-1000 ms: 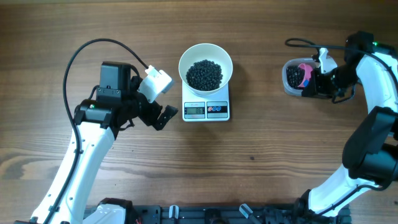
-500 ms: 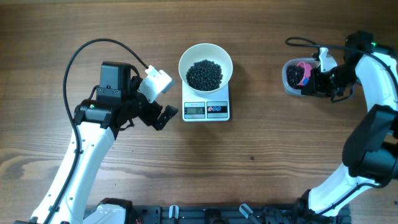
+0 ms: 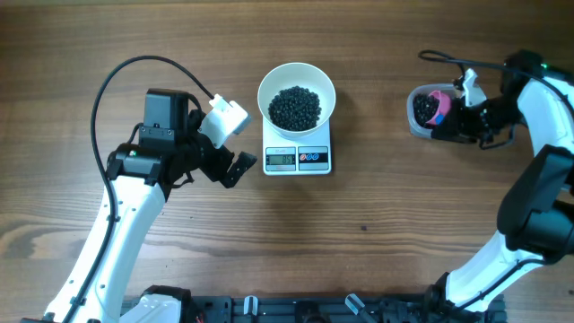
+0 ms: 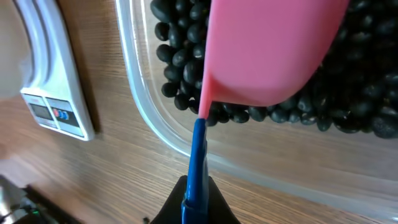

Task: Scoop item into bowl and weigh 150g on scale
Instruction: 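Dip the pink scoop into the beans again with the right gripper, then lift the filled scoop and carry it over the white bowl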

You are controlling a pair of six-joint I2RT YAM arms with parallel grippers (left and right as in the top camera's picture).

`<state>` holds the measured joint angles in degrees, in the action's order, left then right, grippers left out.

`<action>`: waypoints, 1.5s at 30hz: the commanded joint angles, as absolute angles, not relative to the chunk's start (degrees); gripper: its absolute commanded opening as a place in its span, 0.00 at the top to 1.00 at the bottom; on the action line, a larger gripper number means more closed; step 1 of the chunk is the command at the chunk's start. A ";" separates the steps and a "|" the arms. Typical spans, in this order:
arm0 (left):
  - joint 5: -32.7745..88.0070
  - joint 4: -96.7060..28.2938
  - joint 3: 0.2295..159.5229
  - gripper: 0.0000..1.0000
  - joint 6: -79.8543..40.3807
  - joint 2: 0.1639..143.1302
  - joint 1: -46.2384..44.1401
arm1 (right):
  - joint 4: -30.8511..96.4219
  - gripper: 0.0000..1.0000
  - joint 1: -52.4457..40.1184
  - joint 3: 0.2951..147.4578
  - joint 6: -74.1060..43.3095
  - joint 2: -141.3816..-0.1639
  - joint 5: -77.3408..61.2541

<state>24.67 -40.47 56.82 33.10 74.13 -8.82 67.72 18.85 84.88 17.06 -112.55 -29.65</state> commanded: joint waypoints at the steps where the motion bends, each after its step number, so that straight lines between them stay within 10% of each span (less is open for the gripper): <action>1: 24.56 -40.32 56.45 0.00 32.53 73.95 -8.51 | 68.49 0.96 21.32 84.73 19.55 -113.27 -35.73; 24: 24.56 -40.32 56.45 0.00 32.53 73.95 -8.51 | 79.42 0.96 34.92 84.73 35.70 -113.25 -53.76; 45: 24.56 -40.32 56.47 0.00 32.56 73.95 -8.51 | 83.64 0.96 19.05 88.33 34.33 -112.38 -66.15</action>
